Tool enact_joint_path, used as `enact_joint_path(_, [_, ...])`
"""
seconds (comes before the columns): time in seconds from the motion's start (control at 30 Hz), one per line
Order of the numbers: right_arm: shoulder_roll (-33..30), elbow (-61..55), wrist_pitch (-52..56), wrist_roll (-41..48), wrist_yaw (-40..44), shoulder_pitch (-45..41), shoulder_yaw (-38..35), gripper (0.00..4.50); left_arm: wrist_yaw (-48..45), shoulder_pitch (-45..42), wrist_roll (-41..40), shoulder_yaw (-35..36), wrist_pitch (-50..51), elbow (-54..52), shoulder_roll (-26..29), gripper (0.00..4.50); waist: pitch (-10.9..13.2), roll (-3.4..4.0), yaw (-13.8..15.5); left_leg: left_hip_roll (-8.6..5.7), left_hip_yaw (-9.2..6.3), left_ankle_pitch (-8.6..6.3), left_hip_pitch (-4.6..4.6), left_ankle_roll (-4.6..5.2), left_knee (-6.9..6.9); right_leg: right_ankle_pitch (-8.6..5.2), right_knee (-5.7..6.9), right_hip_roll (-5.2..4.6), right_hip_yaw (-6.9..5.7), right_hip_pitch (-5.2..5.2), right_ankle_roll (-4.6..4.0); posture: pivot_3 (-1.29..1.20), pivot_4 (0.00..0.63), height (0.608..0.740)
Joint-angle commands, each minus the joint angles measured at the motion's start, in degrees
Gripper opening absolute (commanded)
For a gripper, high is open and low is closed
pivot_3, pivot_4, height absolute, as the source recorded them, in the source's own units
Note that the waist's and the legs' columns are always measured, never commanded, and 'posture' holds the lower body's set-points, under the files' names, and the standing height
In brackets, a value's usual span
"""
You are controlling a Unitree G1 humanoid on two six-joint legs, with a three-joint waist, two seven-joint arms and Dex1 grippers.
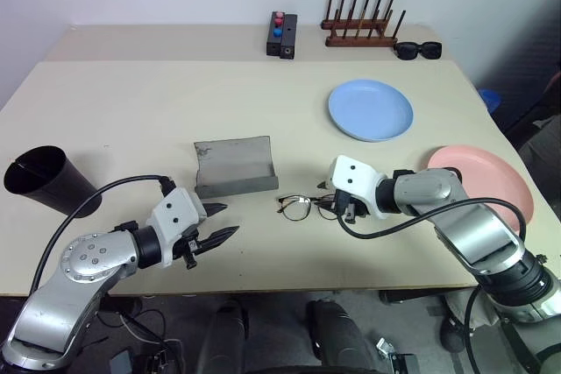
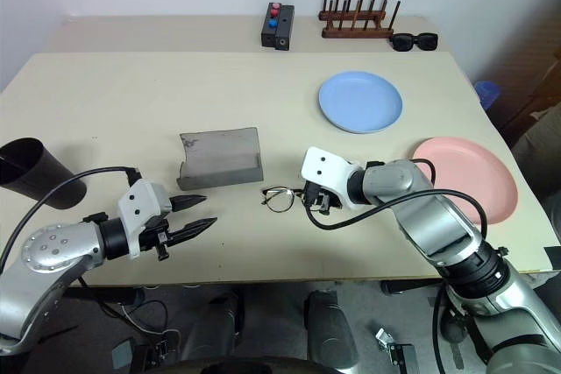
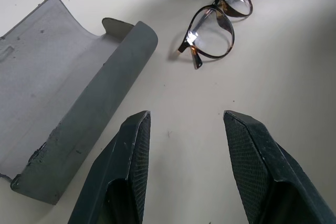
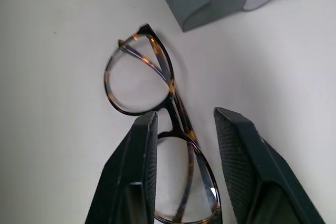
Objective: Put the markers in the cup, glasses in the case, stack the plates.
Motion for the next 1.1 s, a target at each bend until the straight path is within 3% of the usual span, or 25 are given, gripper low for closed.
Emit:
enact_joint_path(0.03, [0.6,0.5,-2.5,-1.6,-0.4,-0.2,0.2,1.67,0.4,1.0,-0.8,0.3,-0.4,-2.3,-0.3,2.24,0.0,0.0,0.0,0.0,0.0,0.0,0.0,0.0,0.0,0.0,0.0,0.0,0.0,0.0,0.0,0.0,0.15,0.74])
enact_joint_path(0.33, [1.6,1.8,-4.5,-3.5,-0.1,0.4,1.3,1.67,0.9,2.0,-0.7,-0.4,-1.2,-2.1,-0.3,2.24,0.0,0.0,0.0,0.0,0.0,0.0,0.0,0.0,0.0,0.0,0.0,0.0,0.0,0.0,-0.01,0.0,0.15,0.74])
enact_joint_path(0.47, [1.6,1.6,-4.6,-3.9,0.5,0.8,1.4,0.07,0.9,2.1,-0.7,-0.5,-1.3,-1.9,-0.3,2.24,0.0,0.0,0.0,0.0,0.01,0.0,0.0,0.0,0.0,0.0,-0.01,0.0,0.0,0.0,-0.01,0.0,0.15,0.74])
enact_joint_path(0.67, [1.6,1.0,-5.0,-4.4,1.0,-0.1,0.8,0.07,1.6,2.6,-0.7,0.3,-1.9,-1.1,-1.1,2.24,0.0,-0.03,0.0,0.0,0.01,0.0,0.01,0.0,0.0,0.01,-0.01,-0.01,0.0,0.01,-0.02,0.0,0.15,0.74])
enact_joint_path(0.87, [6.3,-0.6,-1.8,0.9,2.1,-7.7,-3.2,0.07,4.8,6.2,-3.7,10.0,-4.5,1.6,-6.8,2.24,0.0,0.0,-0.3,0.03,0.0,0.0,0.02,0.0,-0.01,0.03,0.03,0.03,-0.01,-0.03,-0.04,0.0,0.15,0.74])
enact_joint_path(1.1, [21.8,13.6,-6.4,-0.3,-0.4,-23.0,1.6,0.07,2.7,14.4,-5.3,18.8,-10.1,4.9,-9.0,2.24,0.0,-0.02,-0.5,0.03,0.0,-0.01,0.01,0.01,-0.08,0.02,0.0,0.03,-0.02,-0.06,-0.05,0.0,0.15,0.74])
